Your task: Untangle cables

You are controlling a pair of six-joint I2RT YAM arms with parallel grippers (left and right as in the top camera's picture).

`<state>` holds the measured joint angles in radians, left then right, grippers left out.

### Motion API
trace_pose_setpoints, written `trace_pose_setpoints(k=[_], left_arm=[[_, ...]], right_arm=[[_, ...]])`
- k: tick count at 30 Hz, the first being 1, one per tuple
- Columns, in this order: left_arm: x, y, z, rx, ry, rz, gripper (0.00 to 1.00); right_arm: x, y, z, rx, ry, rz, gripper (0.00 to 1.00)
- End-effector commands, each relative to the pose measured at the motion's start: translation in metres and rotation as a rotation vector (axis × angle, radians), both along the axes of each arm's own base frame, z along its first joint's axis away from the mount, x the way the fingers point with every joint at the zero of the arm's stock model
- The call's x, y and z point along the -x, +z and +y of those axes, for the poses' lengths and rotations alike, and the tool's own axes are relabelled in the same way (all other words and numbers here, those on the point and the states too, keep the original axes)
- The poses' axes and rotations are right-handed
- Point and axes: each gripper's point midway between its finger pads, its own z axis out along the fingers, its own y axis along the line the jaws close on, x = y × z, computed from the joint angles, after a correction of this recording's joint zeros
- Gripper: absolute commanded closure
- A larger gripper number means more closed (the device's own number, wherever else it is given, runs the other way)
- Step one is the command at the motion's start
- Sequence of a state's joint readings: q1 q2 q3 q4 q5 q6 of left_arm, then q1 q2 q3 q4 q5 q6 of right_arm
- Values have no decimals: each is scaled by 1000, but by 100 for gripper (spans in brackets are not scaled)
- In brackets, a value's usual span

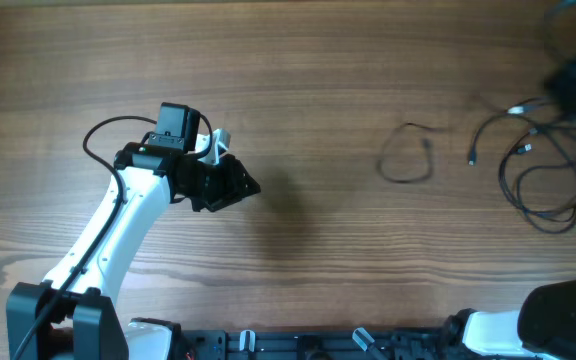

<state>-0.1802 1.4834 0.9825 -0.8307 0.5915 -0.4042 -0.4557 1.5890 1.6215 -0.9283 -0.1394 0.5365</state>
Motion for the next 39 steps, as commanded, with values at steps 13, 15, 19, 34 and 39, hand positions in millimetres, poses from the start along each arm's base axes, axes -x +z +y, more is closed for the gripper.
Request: trace_pose_setpoints(k=[13, 15, 19, 34, 39], left_arm=[[-1, -3, 2, -14, -2, -3, 60], [-2, -2, 2, -13, -2, -10, 60], [-3, -2, 2, -12, -2, -13, 60], [0, -3, 2, -14, -2, -2, 59], [0, -3, 2, -14, -2, -2, 58]], right_arm=[[63, -40, -89, -223, -221, 47, 29], [60, -58, -77, -256, -150, 106, 17], [39, -94, -21, -312, 119, 220, 17], [-31, -187, 119, 104, 314, 565, 36], [-31, -214, 120, 109, 259, 614, 36]])
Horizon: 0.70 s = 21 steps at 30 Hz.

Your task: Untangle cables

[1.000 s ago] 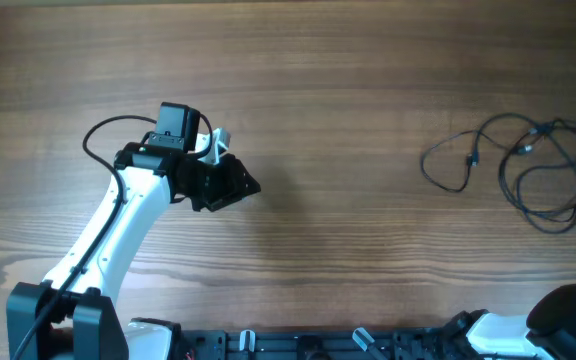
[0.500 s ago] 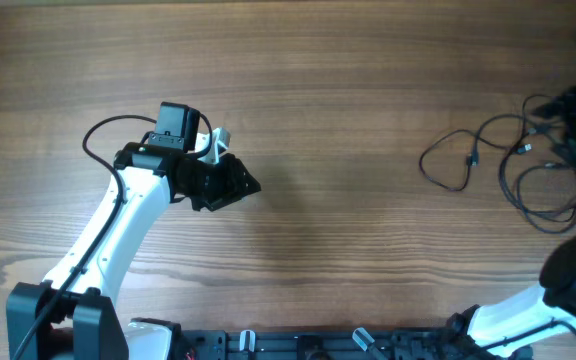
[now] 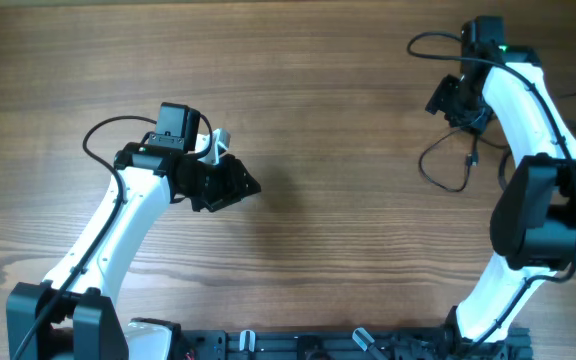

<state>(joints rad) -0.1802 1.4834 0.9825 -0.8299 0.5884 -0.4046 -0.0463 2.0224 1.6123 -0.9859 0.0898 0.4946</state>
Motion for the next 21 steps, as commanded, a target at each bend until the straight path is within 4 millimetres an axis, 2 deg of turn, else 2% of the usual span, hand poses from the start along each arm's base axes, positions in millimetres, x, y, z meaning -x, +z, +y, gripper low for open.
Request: trace_pose_setpoints(k=[1, 3, 5, 12, 13, 17, 20, 21], left_arm=[[0, -2, 2, -11, -3, -1, 58], [0, -2, 2, -11, -3, 0, 57], [0, -3, 2, -12, -3, 0, 57], [0, -2, 2, -12, -3, -1, 56], [0, -3, 2, -12, -3, -1, 55], [0, -2, 2, -12, -3, -1, 55], [0, -2, 2, -12, -3, -1, 55], [0, -2, 2, -12, -3, -1, 55]], right_arm=[[8, -35, -9, 40, -98, 84, 36], [11, -52, -5, 16, -131, 120, 38], [12, -60, -5, 11, -169, 132, 45], [15, -83, -1, -8, -188, 171, 49], [15, -84, -1, -9, -188, 173, 53], [16, -84, 3, -31, -184, 179, 96], [18, -83, 13, -92, -171, 192, 96], [15, -78, 20, -148, -117, 187, 96]])
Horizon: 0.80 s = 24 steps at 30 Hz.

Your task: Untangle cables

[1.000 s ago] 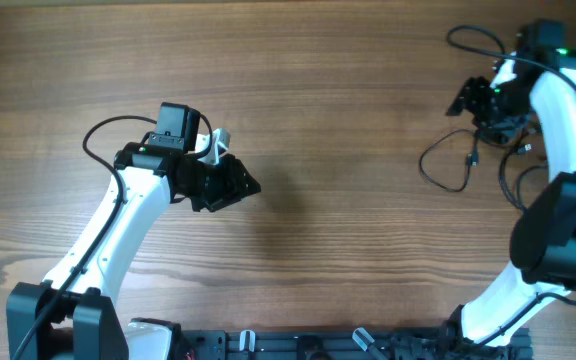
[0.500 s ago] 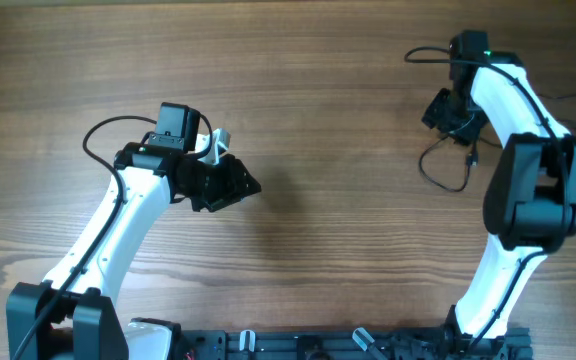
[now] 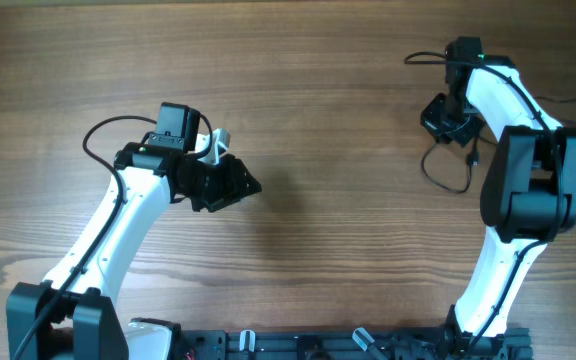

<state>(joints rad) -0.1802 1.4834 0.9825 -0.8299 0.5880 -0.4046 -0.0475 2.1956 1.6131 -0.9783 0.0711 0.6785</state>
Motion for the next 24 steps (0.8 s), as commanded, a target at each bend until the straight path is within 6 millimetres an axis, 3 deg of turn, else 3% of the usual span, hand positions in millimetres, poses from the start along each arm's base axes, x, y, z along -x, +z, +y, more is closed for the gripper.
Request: trace_pose_setpoints(k=[1, 3, 7, 9, 12, 15, 18, 22, 24], left_arm=[[0, -2, 2, -11, -3, -1, 55], [0, -2, 2, -12, -3, -1, 55], [-1, -2, 2, -11, -3, -5, 53], [-2, -2, 1, -10, -3, -12, 53], [-2, -2, 1, -9, -3, -12, 53], [-2, -2, 1, -9, -3, -12, 52], [-2, -2, 1, -9, -3, -12, 52], [-2, -2, 1, -9, -3, -11, 52], [-2, -2, 1, -9, -3, -12, 52]], right_arm=[[-1, 3, 25, -192, 133, 4, 96], [1, 34, 24, -250, 216, -30, 96], [19, 103, -6, -238, 223, -83, 96], [25, 146, -38, -190, 176, -171, 96], [34, 190, -85, -80, 86, -275, 96], [46, 210, -132, 90, 5, -301, 96], [48, 213, -153, 157, -43, -308, 96], [57, 229, -199, 424, -130, -268, 96], [52, 233, -207, 487, -14, -247, 96]])
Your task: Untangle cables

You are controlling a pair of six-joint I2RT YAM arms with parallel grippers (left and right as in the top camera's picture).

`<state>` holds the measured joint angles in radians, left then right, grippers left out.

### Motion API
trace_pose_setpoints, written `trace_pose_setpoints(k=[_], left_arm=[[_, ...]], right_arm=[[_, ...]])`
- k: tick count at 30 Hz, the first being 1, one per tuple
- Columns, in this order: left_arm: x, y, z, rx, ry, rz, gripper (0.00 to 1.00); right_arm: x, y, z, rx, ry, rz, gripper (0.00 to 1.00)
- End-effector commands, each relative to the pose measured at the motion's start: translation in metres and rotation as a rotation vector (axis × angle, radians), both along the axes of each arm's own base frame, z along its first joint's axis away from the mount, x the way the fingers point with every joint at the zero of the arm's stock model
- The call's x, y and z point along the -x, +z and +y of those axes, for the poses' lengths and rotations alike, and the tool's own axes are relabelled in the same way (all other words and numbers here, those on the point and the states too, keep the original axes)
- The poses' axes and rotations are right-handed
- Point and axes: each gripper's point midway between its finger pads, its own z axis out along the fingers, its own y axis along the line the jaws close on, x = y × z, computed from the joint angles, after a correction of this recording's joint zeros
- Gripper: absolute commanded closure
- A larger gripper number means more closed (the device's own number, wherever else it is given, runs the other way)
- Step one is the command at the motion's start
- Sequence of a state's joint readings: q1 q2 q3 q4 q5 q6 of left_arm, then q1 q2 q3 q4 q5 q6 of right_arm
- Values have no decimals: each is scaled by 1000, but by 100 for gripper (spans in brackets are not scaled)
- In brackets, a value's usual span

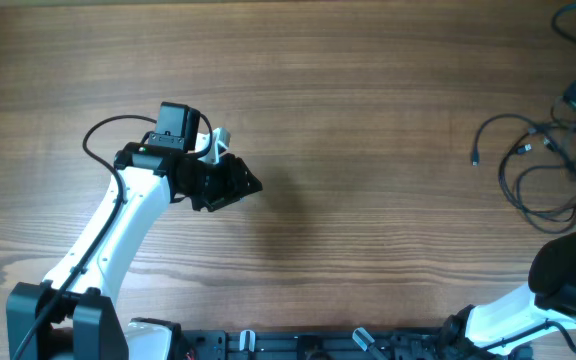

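Note:
A tangle of thin black cables (pixel 540 178) lies at the table's right side. One plug end (pixel 473 157) points left, and small pale connectors (pixel 523 148) sit in the bundle. My right gripper is a dark shape at the far right edge, above the tangle; its jaws are not clear enough to read. Over the left half of the table hangs my left gripper (pixel 240 185), far from the cables, with its jaws hidden from above. A small white piece (pixel 218 140) shows beside its wrist.
The wooden table (pixel 348 120) stretches between the two arms. A black cable (pixel 568 15) curls at the top right corner. The arm bases and a black rail (pixel 298 345) line the front edge.
My right arm was over the table's middle right, by a cable loop. It is now at the far right edge. No loop lies at the middle right, and the tangle shows uncovered.
At first my right gripper was blurred at the far right, and a small separate loop lay left of the tangle. It then stood over the cables at the middle right, twice. Now it is back at the edge and that loop is out of sight. My left arm never moved.

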<state>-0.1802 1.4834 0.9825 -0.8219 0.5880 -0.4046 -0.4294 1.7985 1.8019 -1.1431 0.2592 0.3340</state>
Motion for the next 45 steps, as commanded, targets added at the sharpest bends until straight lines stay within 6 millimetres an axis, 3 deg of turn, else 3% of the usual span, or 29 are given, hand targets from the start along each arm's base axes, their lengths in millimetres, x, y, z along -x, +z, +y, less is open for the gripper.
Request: trace_pose_setpoints(k=[1, 4, 7, 9, 11, 12, 13, 16, 17, 24, 33, 40, 41, 44, 45], left_arm=[[-1, -2, 2, -10, -2, -4, 52], [-1, -2, 2, -11, -3, -3, 52], [0, -2, 2, -10, -3, -3, 52], [0, -2, 2, -11, -3, -3, 52], [0, -2, 2, -11, -3, 1, 52], [0, -3, 2, -12, -3, 1, 52], [0, -3, 2, -12, -3, 1, 52], [0, -3, 2, -12, -3, 1, 52], [0, -3, 2, -12, -3, 1, 52], [0, -3, 2, -12, -3, 1, 52], [0, -3, 3, -16, -2, -2, 51], [-1, -5, 6, -41, 4, -6, 48], [-3, -7, 10, -64, 10, -10, 46], [-9, -18, 32, -211, 47, -36, 15], [-13, -23, 47, -301, 70, -51, 2]], right_arm=[[3, 16, -22, 170, 91, 65, 96], [-7, 13, -26, 225, 227, 103, 96], [-18, 16, -38, 285, 215, 89, 93], [-23, 9, -40, 273, 188, 76, 75], [-41, -13, -19, 112, 211, -14, 35], [-51, -22, -3, 21, 268, -55, 23], [-61, -27, 17, -81, 332, -103, 14], [-72, -36, 65, -328, 453, -187, 10], [-71, -37, 71, -363, 462, -189, 5], [-49, -51, 82, -446, 419, -98, 0], [-43, -54, 91, -470, 423, -66, 0], [-45, -59, 127, -506, 467, -18, 0], [-44, -62, 139, -517, 491, 7, 1], [-37, -69, 183, -549, 574, 88, 0], [-33, -70, 207, -547, 653, 128, 0]])
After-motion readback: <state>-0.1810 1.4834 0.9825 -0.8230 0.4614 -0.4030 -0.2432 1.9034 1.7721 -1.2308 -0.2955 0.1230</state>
